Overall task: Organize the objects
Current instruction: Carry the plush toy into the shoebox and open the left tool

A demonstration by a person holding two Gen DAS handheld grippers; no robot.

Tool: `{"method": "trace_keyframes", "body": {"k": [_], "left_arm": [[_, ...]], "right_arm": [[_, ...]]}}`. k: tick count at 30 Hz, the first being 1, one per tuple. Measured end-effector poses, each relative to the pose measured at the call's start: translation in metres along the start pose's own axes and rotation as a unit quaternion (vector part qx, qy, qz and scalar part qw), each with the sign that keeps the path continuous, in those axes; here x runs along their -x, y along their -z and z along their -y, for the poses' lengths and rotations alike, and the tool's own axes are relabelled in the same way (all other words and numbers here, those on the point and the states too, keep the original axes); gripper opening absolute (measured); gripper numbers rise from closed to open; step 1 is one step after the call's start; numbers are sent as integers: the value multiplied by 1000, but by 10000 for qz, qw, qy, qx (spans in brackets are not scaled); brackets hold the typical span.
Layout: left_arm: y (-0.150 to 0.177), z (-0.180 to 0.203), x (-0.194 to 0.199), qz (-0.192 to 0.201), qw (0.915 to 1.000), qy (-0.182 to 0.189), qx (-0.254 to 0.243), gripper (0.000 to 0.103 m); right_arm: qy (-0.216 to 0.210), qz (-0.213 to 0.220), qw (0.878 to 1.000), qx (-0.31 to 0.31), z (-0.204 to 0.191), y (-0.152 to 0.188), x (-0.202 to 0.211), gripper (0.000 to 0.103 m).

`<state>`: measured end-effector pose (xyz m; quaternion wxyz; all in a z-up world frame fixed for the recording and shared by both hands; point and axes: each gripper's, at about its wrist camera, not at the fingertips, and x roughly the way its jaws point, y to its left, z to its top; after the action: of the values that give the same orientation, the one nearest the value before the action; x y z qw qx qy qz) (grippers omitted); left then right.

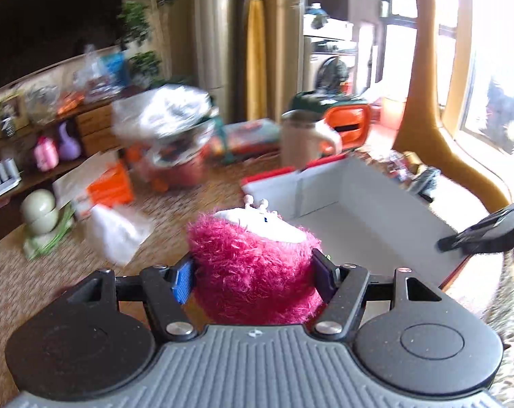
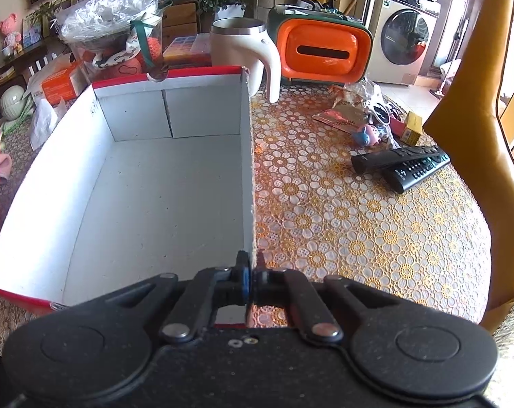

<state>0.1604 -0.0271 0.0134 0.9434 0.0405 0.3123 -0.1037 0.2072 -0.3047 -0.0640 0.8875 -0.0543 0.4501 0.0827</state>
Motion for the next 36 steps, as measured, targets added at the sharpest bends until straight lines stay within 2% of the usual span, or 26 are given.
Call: {"method": "trace_keyframes", "body": {"k": [5, 9, 13, 21, 26, 29, 34, 36], "left_arm": [[-26, 34, -21, -12, 9991, 321, -274, 67], [-34, 60, -50, -253, 9974, 535, -423, 67], [-30, 82, -84, -590, 9944, 571, -672, 67], [-15, 104, -138, -1379, 9847, 612, -869, 67], [-9, 107, -154, -1710, 9793, 596, -908, 70], [-7, 107, -157, -1856, 9758, 726, -905, 74], [-4, 107, -148, -1722, 9782, 585, -1005, 76], [-4, 104, -144, -1668, 9792, 625, -974, 85]], "right_arm": [[22, -7, 9999, 142, -2, 0, 1, 2], [27, -38, 9997, 229, -3, -1, 0, 2], [-7, -49, 9997, 241, -1, -1, -1, 2], [-61, -36, 9998, 185, 1, 0, -1, 2], [-63, -45, 9998, 165, 1, 1, -1, 2], [-52, -63, 9998, 183, 1, 0, -1, 2], [-34, -130, 9996, 254, 0, -2, -2, 2], [-20, -158, 9995, 267, -1, -3, -2, 2]]}}
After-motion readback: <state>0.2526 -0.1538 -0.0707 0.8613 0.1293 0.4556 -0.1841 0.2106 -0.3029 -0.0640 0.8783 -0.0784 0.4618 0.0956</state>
